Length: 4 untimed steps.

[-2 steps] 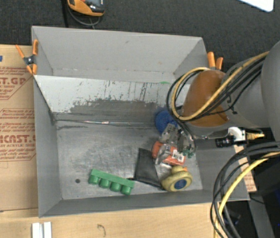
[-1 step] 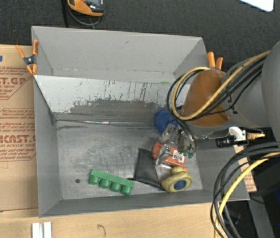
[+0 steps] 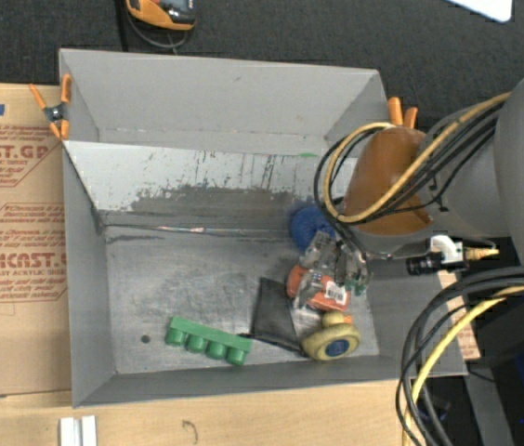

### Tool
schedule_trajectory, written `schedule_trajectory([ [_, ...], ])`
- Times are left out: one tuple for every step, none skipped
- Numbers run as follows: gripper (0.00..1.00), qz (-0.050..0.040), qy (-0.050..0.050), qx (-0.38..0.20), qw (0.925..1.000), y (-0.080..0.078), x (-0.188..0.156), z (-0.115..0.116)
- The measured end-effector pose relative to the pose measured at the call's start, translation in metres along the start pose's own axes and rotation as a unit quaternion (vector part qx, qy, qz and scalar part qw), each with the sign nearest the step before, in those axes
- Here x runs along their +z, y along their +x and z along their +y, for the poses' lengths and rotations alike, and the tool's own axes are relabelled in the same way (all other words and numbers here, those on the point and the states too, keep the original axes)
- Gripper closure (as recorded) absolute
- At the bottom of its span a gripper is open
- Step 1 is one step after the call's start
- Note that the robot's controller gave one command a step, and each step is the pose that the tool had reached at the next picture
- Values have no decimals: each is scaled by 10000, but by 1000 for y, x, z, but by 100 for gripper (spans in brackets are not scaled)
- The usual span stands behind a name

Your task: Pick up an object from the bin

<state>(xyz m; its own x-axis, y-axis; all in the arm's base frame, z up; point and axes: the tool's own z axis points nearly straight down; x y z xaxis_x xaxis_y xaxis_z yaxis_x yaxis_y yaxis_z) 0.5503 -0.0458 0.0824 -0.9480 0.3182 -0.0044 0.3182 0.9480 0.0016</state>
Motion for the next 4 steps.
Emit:
schedule_trajectory([
  [100, 5, 0, 3, 10000, 0, -9, 0],
  [100, 40, 8, 3, 10000, 2, -19, 0],
  [100, 41, 8, 1, 10000, 2, -39, 0],
  [100, 16, 2, -1, 10000, 0, -53, 0],
])
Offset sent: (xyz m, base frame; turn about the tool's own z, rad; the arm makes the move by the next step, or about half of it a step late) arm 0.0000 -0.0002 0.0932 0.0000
